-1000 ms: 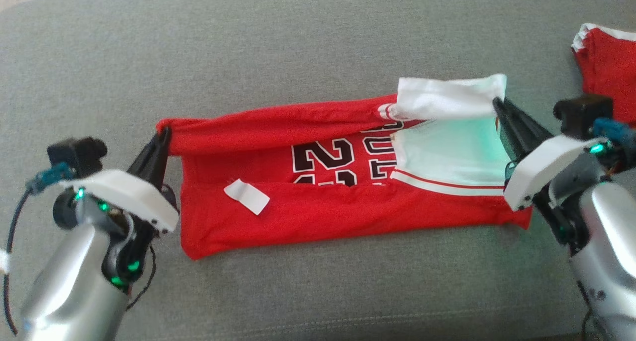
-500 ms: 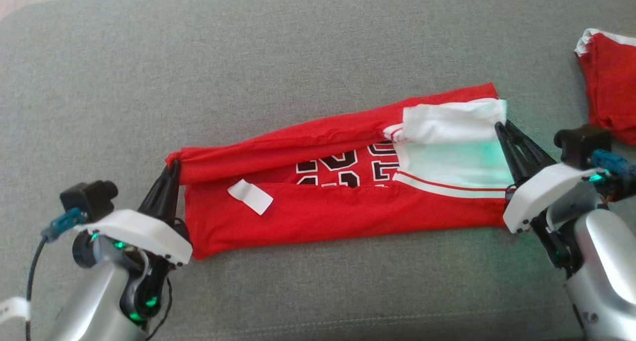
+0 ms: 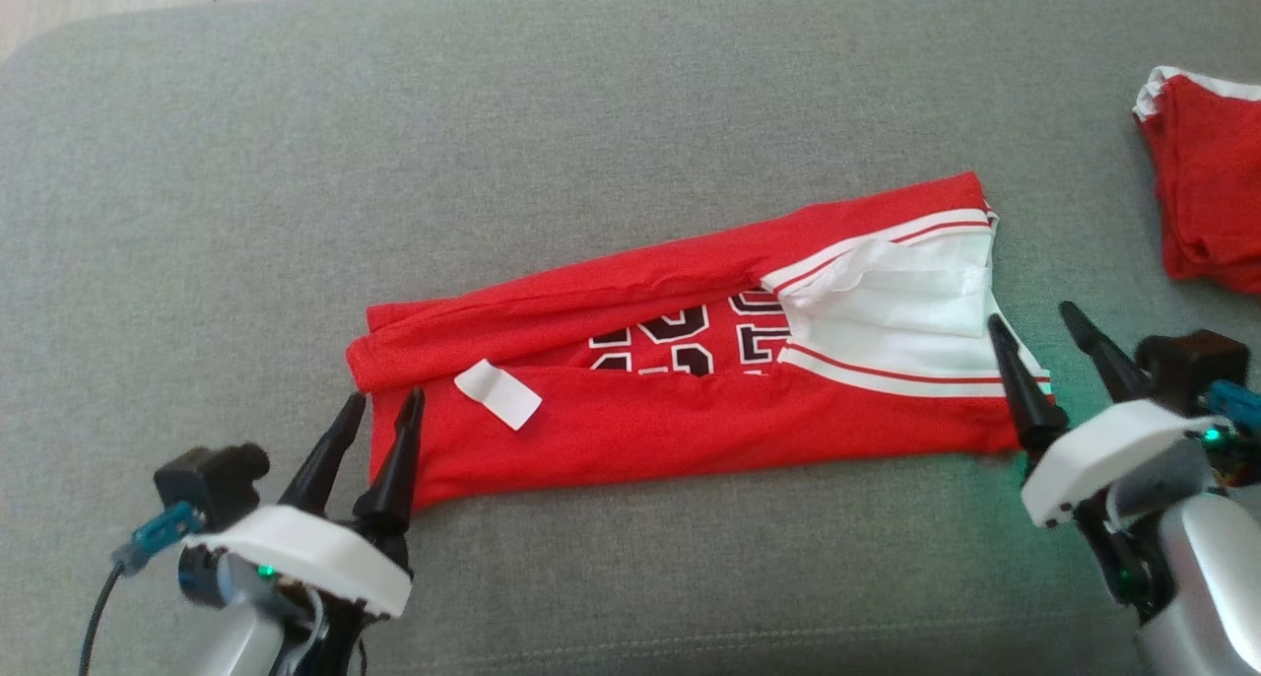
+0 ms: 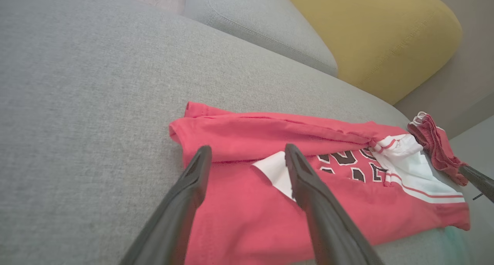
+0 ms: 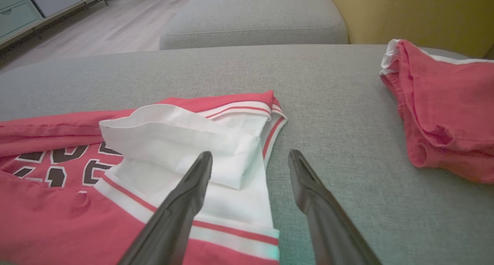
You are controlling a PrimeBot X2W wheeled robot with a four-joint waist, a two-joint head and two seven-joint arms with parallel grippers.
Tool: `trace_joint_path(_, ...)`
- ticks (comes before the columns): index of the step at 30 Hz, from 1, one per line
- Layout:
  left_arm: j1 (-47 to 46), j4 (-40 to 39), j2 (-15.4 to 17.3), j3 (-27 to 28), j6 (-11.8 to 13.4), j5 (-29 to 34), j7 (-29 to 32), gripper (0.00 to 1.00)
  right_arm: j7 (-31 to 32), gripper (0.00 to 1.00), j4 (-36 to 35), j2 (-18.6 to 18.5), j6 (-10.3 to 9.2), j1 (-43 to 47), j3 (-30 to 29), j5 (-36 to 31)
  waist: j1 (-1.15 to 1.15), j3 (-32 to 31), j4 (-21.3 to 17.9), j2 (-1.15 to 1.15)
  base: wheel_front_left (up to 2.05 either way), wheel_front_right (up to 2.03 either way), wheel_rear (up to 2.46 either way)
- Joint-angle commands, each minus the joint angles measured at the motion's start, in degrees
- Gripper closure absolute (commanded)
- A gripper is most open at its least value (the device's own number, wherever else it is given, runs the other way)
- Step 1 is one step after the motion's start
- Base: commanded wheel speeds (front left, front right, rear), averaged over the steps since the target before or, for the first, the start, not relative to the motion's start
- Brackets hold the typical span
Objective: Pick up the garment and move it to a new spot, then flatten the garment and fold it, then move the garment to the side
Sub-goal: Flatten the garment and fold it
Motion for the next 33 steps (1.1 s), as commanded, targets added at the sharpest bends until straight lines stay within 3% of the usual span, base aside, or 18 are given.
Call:
trace_joint_path(1, -0.3, -2.8, 2.2, 2.1, 0.6, 0.3, 0.1, 0.00, -0.4, 0.00, -2.8, -0.4, 0.37, 0.5, -0.5, -0.4, 0.00, -0.3, 0.1, 0.00, 0.00, 0.00, 0.00)
trace_joint_path(7, 1.3, -6.0, 2.2, 3.7, 3.4, 1.2, -1.2, 0.00, 1.8, 0.00, -4.2, 0.3, 0.37, 0.7, -3.3, -0.7, 0.00, -1.1, 0.8, 0.00, 0.00, 0.00, 0.00)
trace_joint_path(14, 0.7, -6.5, -0.8, 5.3, 6.8, 4.1, -2.9, 0.00, 7.9, 0.00, -2.8, 1.4, 0.37, -2.5, -5.7, -1.4, 0.00, -2.3, 2.8, 0.00, 0.00, 0.00, 0.00)
trace_joint_path(24, 0.5, -5.5, -2.4, 7.5, 6.7, 6.1, -3.3, 0.00, 13.6, 0.00, 3.9, 2.2, 0.37, -9.4, -8.0, -1.2, 0.00, -2.1, 6.1, 0.00, 0.00, 0.00, 0.00)
trace_joint_path(33, 0.3, -5.4, -3.8, 8.1, 5.8, 7.5, -3.4, 0.00, 19.0, 0.00, 14.1, 1.5, 0.37, -14.4, -9.5, -5.5, 0.00, -1.4, 9.3, 0.00, 0.00, 0.00, 0.00)
